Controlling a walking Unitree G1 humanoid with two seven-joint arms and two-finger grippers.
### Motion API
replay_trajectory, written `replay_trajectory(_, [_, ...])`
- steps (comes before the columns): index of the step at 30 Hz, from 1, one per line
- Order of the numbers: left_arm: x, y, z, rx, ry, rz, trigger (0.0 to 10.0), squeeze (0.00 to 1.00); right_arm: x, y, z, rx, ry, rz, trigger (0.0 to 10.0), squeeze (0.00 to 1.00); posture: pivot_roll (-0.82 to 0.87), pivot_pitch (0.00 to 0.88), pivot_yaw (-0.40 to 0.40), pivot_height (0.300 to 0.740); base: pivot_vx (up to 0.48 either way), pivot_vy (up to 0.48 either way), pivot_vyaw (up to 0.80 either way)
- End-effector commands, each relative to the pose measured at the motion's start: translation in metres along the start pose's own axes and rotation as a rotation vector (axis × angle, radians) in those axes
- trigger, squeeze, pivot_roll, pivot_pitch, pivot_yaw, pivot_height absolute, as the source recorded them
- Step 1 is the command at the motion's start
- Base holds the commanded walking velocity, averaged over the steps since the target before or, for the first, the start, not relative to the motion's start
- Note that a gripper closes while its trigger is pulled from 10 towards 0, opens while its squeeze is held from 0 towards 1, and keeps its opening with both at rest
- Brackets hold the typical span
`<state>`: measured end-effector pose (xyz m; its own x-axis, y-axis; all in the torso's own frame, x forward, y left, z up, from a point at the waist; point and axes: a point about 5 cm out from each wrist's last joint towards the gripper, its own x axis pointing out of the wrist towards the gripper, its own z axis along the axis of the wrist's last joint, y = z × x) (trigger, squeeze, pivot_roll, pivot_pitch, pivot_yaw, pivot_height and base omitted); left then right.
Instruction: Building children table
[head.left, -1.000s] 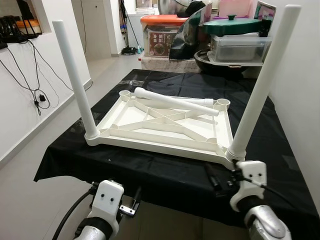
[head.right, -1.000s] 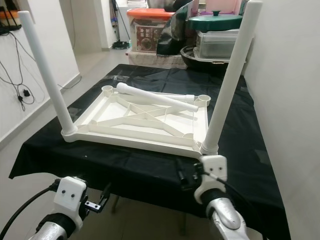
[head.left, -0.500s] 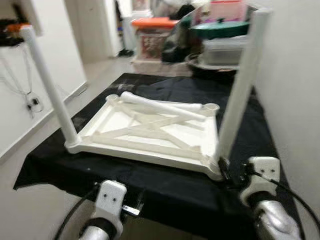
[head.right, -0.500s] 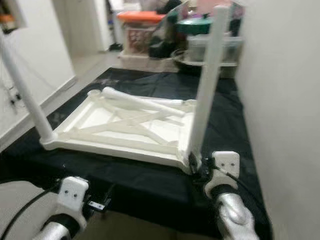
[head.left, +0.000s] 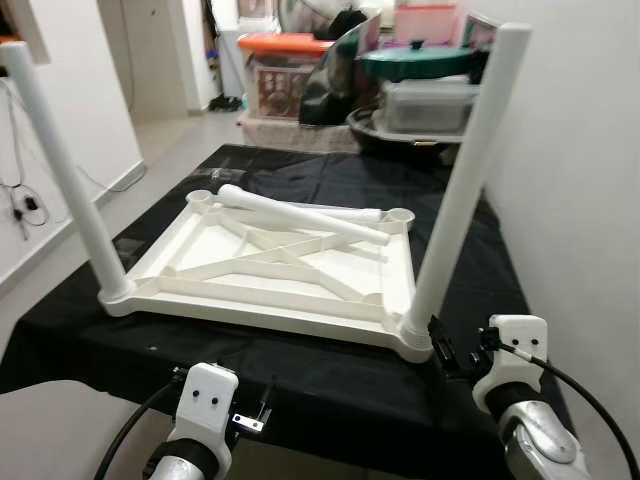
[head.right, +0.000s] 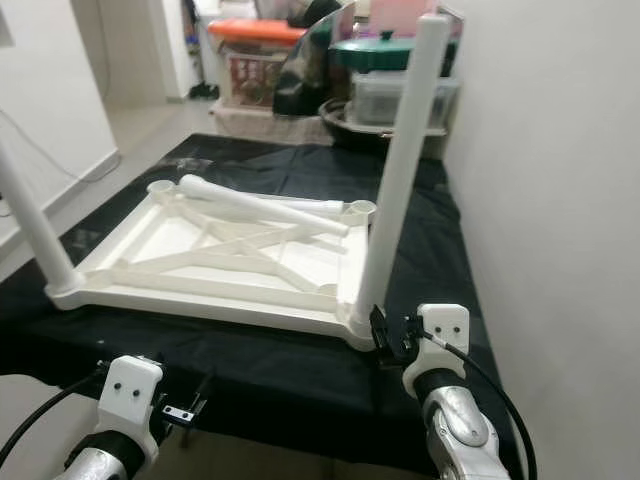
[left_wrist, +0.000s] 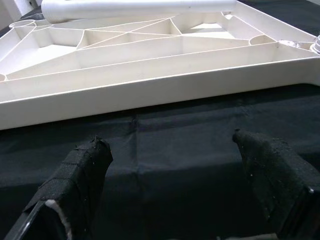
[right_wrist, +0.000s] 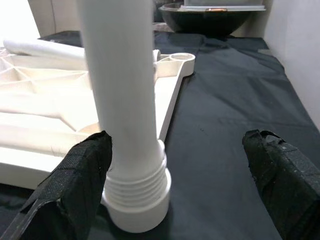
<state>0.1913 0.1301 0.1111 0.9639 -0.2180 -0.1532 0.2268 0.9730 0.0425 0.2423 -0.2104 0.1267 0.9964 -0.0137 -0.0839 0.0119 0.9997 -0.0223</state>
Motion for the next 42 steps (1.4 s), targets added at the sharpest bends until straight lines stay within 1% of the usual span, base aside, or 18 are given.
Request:
replay_trajectory(1, [0.000,-0.001,-0.001,0.004,0.010,-0.008,10.0,0.00,0.000,-0.007,-0.003,-0.016,0.011,-0.033,10.0,0.00,0.08,0.000,-0.042,0.740,0.000,0.000,0.00])
replay_trajectory(3, [0.000,-0.002,0.000,0.004,0.007,-0.014,10.0,0.00,0.003,-0.020,-0.003,-0.050,0.011,-0.100,10.0,0.00,0.08,0.000,-0.042,0.740,0.000,0.000,0.00])
replay_trajectory(4, [0.000,-0.002,0.000,0.004,0.007,-0.014,10.0,0.00,0.003,-0.020,-0.003,-0.050,0.011,-0.100,10.0,0.00,0.08,0.000,-0.042,0.740,0.000,0.000,0.00])
replay_trajectory(6, [-0.001,-0.003,-0.001,0.002,0.011,-0.020,10.0,0.00,0.004,-0.035,-0.007,-0.019,0.033,-0.128,10.0,0.00,0.07,0.000,-0.042,0.740,0.000,0.000,0.00])
replay_trajectory(7, [-0.001,-0.003,-0.001,0.002,0.011,-0.020,10.0,0.00,0.004,-0.035,-0.007,-0.019,0.033,-0.128,10.0,0.00,0.07,0.000,-0.042,0.740,0.000,0.000,0.00])
replay_trajectory(9, [-0.001,-0.004,-0.001,0.000,0.012,-0.025,10.0,0.00,0.004,-0.041,-0.011,0.018,0.048,-0.074,10.0,0.00,0.07,0.000,-0.041,0.740,0.000,0.000,0.00])
replay_trajectory(13, [0.000,-0.005,-0.001,-0.002,0.016,-0.032,10.0,0.00,0.001,-0.045,-0.017,-0.008,0.060,-0.001,10.0,0.00,0.07,0.000,-0.041,0.740,0.000,0.000,0.00])
replay_trajectory(14, [0.000,-0.005,-0.002,-0.003,0.017,-0.036,10.0,0.00,0.000,-0.046,-0.019,-0.016,0.064,0.027,10.0,0.84,0.07,0.000,-0.042,0.740,0.000,0.000,0.00])
replay_trajectory(15, [0.000,-0.006,-0.002,-0.003,0.018,-0.039,10.0,0.00,-0.001,-0.048,-0.020,-0.016,0.067,0.074,10.0,1.00,0.07,0.000,-0.042,0.740,0.000,0.000,0.00])
replay_trajectory(16, [0.000,-0.006,-0.002,-0.003,0.020,-0.041,10.0,0.00,-0.001,-0.049,-0.018,-0.025,0.067,0.133,10.0,1.00,0.07,0.000,-0.039,0.740,0.000,0.000,0.00])
replay_trajectory(17, [0.000,-0.006,-0.002,-0.003,0.020,-0.041,10.0,0.00,-0.001,-0.049,-0.018,-0.025,0.067,0.133,10.0,1.00,0.07,0.000,-0.039,0.740,0.000,0.000,0.00])
replay_trajectory(19, [0.000,-0.005,-0.002,-0.003,0.022,-0.044,10.0,0.00,-0.001,-0.047,-0.013,-0.067,0.064,0.260,10.0,1.00,0.06,0.000,-0.036,0.740,0.000,0.000,0.00])
replay_trajectory(21, [0.001,-0.005,-0.002,-0.003,0.023,-0.046,10.0,0.00,-0.001,-0.046,-0.011,-0.086,0.061,0.299,10.0,1.00,0.06,0.000,-0.035,0.740,0.000,0.000,0.00])
replay_trajectory(22, [0.001,-0.005,-0.002,-0.001,0.023,-0.050,10.0,0.00,0.001,-0.045,-0.007,-0.105,0.050,0.321,10.0,0.60,0.06,0.000,-0.036,0.740,0.000,0.000,0.00])
replay_trajectory(23, [0.001,-0.005,-0.002,-0.001,0.023,-0.050,10.0,0.00,0.001,-0.045,-0.007,-0.105,0.050,0.321,10.0,0.60,0.06,0.000,-0.036,0.740,0.000,0.000,0.00])
replay_trajectory(24, [0.001,-0.005,-0.002,0.001,0.023,-0.055,10.0,0.00,0.006,-0.047,0.001,-0.126,0.018,0.339,10.0,0.00,0.07,0.000,-0.037,0.740,0.000,0.000,0.00])
replay_trajectory(36, [0.001,-0.006,-0.002,0.005,0.022,-0.061,10.0,0.00,0.020,-0.045,0.017,-0.110,-0.045,0.419,10.0,0.00,0.07,0.000,-0.039,0.740,0.000,0.000,0.00])
replay_trajectory(42, [0.001,-0.008,-0.002,0.007,0.021,-0.065,10.0,0.00,0.027,-0.036,0.021,-0.103,-0.072,0.463,10.0,0.00,0.07,0.000,-0.042,0.740,0.000,0.000,0.00])
